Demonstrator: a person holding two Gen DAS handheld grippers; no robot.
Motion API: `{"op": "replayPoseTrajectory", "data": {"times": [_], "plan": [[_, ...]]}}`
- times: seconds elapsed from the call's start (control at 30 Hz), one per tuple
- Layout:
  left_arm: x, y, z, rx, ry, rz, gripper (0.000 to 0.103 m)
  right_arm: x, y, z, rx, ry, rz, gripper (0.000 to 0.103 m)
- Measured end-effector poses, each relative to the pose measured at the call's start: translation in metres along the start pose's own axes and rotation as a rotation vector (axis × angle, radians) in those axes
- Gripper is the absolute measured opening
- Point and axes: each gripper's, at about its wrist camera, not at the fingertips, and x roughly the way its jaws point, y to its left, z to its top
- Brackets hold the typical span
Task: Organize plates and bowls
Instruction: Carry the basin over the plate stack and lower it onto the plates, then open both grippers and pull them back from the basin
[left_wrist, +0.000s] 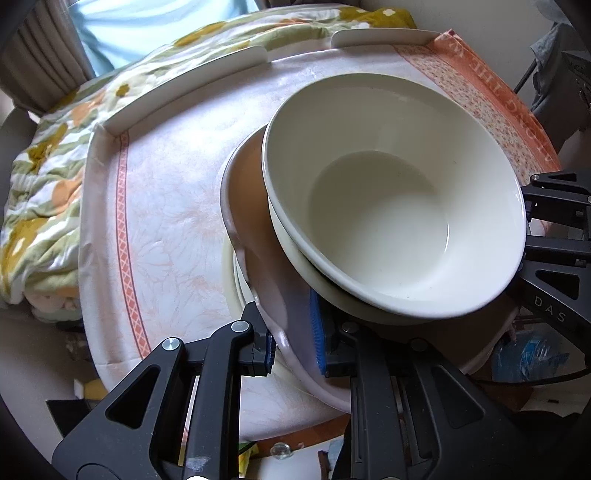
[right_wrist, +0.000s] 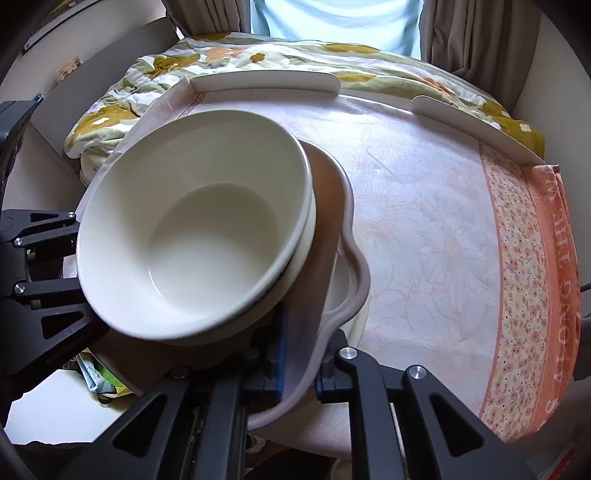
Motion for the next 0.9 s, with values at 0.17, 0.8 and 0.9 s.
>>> {"op": "replayPoseTrajectory", "data": {"times": [0.17, 0.8, 0.9], "plan": [[-0.003, 0.001, 0.001, -0.003, 0.001, 0.008, 0.014, -0.001, -0.003, 0.0, 0.026, 0.009, 0.009, 0.012], [-0.027, 0.0, -0.002, -0.006, -0.011, 0.038, 0.015, -0.027, -0.004, -0.005, 0.055, -0.025, 0.0, 0.012], [-0.035, 0.0, -0.004, -0.01, -0.021, 0.038, 0.015, -0.036, -0.006, -0.007, 0.065, -0.038, 0.001, 0.012]]}}
